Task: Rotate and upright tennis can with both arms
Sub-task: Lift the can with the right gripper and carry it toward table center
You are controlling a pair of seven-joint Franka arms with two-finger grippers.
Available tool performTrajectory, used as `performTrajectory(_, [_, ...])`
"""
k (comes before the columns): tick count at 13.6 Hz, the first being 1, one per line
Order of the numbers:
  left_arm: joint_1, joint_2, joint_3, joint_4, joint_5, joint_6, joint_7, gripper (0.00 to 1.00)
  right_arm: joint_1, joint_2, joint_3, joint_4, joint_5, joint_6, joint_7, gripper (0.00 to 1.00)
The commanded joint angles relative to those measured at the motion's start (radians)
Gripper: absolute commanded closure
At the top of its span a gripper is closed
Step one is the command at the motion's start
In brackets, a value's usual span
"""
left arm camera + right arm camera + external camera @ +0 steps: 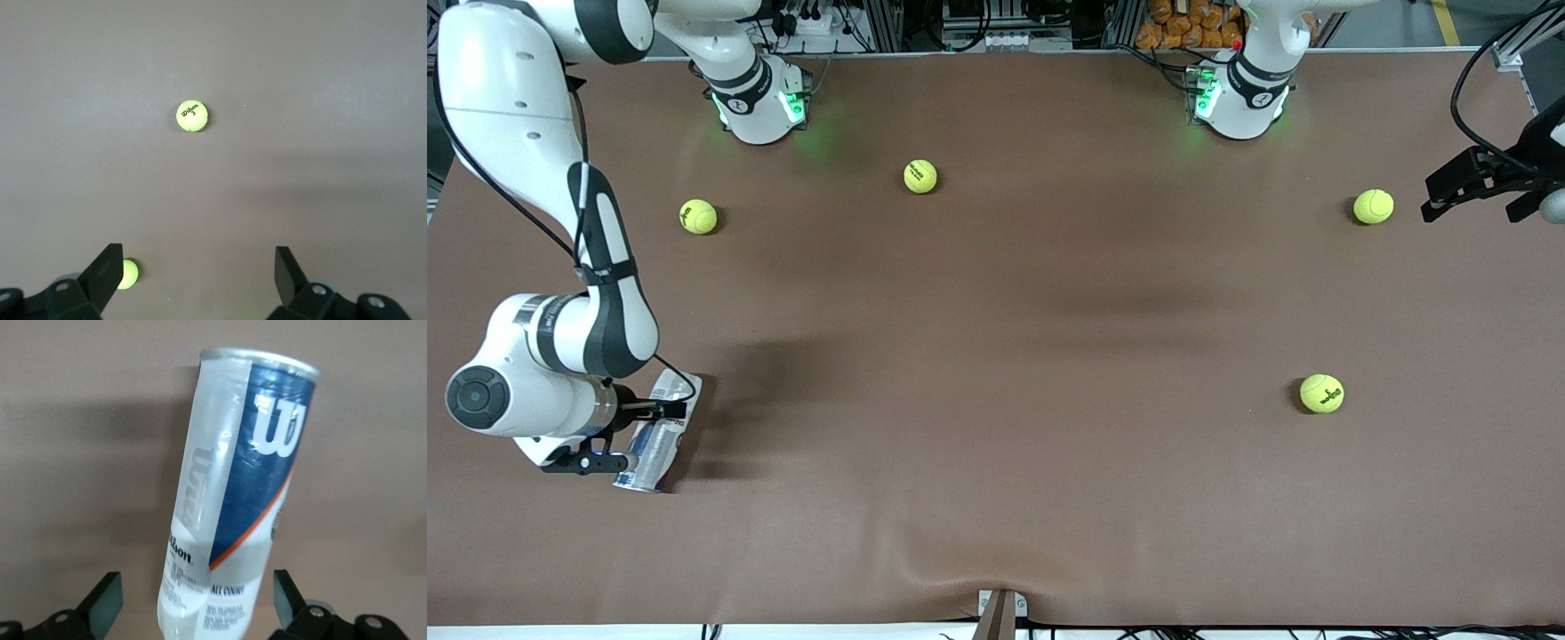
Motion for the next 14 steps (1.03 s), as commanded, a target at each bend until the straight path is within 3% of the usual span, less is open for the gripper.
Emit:
performTrajectory(1, [0.005,0.005,-0.004,0.016,0.0,-0.015,-0.004,0.0,-0.027,0.042,0.008,0.027,0.102,0.036,-0.035,0.0])
performTrajectory(7, [0.005,0.005,-0.002,0.016,0.0,-0.015,-0.004,0.0,-0.04,0.085,0.007,0.028,0.095,0.076,-0.137,0.0])
performTrajectory(10, [0.005,0.005,-0.002,0.016,0.0,-0.015,-0.004,0.0,-0.054,0.11,0.005,0.028,0.096,0.152,-0.32,0.0])
performTrajectory(14, [0.005,0.005,-0.002,0.016,0.0,-0.015,-0.004,0.0,-0.053,0.11,0.007,0.024,0.101,0.138,-0.325,0.0])
